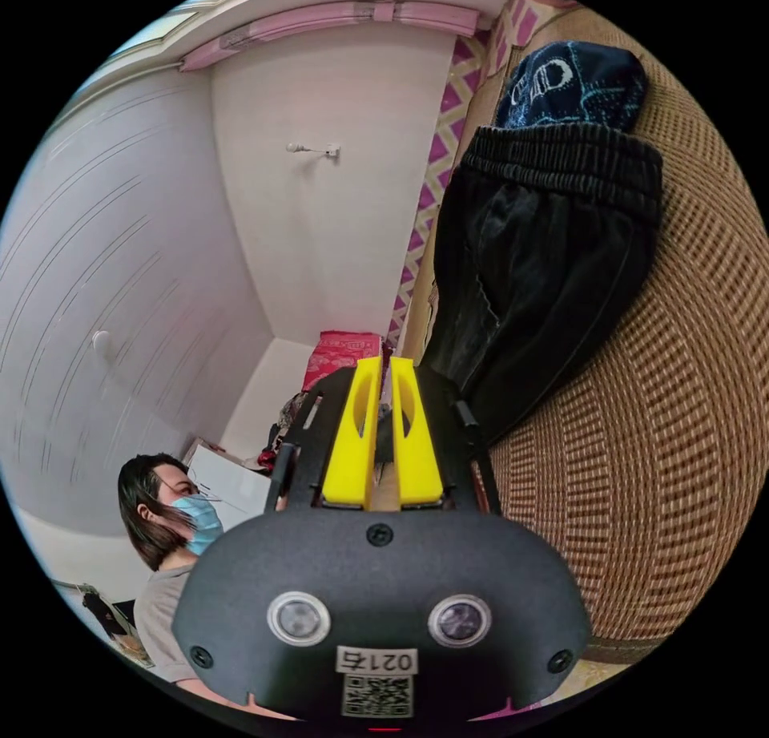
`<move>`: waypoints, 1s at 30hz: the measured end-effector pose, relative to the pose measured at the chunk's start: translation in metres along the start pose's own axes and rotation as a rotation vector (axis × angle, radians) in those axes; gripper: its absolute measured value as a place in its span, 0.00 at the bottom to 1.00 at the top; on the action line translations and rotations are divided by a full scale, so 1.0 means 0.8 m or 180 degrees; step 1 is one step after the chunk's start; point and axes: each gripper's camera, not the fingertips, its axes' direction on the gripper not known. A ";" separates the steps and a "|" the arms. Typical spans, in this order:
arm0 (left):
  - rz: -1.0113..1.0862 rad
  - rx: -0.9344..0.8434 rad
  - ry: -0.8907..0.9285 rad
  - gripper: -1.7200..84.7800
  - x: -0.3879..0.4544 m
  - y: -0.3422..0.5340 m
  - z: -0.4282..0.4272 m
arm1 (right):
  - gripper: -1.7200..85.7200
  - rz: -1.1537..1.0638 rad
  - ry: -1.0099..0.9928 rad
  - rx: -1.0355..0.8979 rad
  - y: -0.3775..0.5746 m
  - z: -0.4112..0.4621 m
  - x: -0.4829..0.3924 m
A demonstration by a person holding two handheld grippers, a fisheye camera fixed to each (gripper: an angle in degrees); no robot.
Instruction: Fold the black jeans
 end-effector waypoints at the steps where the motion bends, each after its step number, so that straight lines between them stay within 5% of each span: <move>1: 0.0002 -0.0065 0.0003 0.01 -0.001 0.001 0.014 | 0.03 0.0012 -0.0037 -0.0012 -0.004 -0.004 -0.001; 12: -0.0167 0.0255 -0.0297 0.01 0.006 0.030 0.061 | 0.02 0.0036 -0.0182 -0.0071 -0.034 -0.048 -0.055; 18: 0.0284 0.0947 -0.1509 0.01 0.110 0.071 0.034 | 0.04 -0.0344 0.0020 -0.0526 -0.063 -0.022 -0.110; 20: 0.0879 0.1277 -0.1265 0.01 0.168 0.087 0.027 | 0.05 -0.0679 0.0275 -0.0837 -0.086 0.011 -0.155; 22: 0.1527 0.1007 -0.0837 0.01 0.236 0.075 0.056 | 0.07 -0.1028 0.0523 -0.1063 -0.106 0.042 -0.196; 26: 0.2009 0.0511 -0.0591 0.02 0.306 0.035 0.129 | 0.08 -0.2116 0.1496 -0.1598 -0.164 0.146 -0.291; 30: 0.2109 0.0294 -0.0552 0.03 0.326 -0.002 0.190 | 0.06 -0.2599 0.1636 -0.1771 -0.239 0.219 -0.349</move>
